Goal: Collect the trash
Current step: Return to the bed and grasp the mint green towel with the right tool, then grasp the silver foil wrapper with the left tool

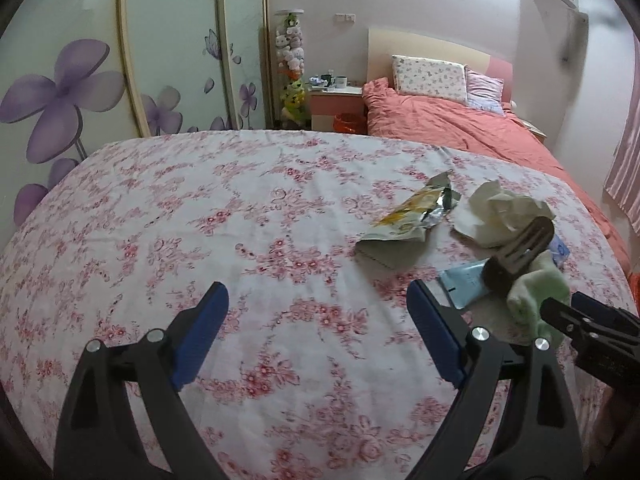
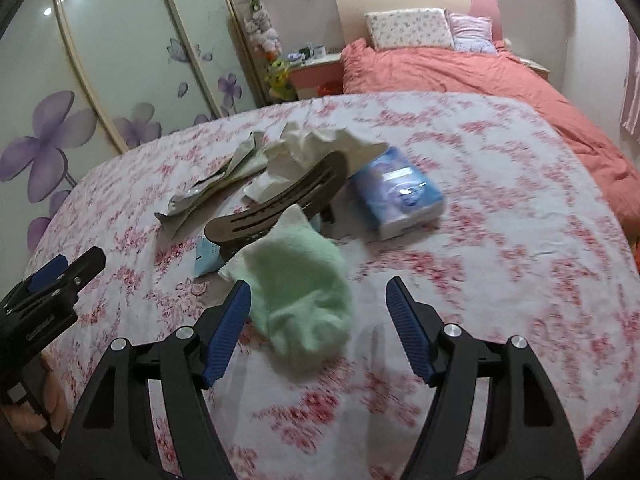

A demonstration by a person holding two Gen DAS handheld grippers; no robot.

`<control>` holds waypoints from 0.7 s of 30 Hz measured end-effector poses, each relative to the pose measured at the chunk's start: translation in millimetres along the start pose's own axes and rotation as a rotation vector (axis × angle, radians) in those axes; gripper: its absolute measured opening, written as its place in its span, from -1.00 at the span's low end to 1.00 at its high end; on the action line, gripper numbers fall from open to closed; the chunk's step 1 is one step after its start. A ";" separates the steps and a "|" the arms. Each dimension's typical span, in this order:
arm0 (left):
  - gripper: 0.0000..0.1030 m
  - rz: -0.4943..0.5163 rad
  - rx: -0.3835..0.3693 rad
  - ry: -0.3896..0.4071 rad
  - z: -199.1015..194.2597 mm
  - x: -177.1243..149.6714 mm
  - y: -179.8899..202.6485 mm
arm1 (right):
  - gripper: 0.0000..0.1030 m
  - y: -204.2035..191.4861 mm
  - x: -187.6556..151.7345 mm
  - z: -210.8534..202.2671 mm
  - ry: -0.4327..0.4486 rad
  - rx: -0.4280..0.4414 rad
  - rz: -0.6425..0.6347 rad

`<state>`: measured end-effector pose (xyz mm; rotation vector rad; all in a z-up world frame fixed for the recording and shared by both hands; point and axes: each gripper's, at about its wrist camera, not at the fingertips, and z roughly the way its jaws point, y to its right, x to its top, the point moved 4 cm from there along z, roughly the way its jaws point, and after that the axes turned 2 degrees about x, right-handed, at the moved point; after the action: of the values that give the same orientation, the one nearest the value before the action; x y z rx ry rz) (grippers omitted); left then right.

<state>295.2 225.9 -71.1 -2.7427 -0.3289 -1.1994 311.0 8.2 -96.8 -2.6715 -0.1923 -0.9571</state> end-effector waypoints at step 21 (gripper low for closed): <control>0.72 0.092 -0.059 -0.032 47.7 29.4 73.5 | -0.86 104.1 -13.4 -46.4 0.084 -0.239 0.144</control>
<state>366.7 168.9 -84.0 -2.7956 -0.1717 -1.1617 296.1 -105.6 -95.3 -2.8034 0.1401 -1.1049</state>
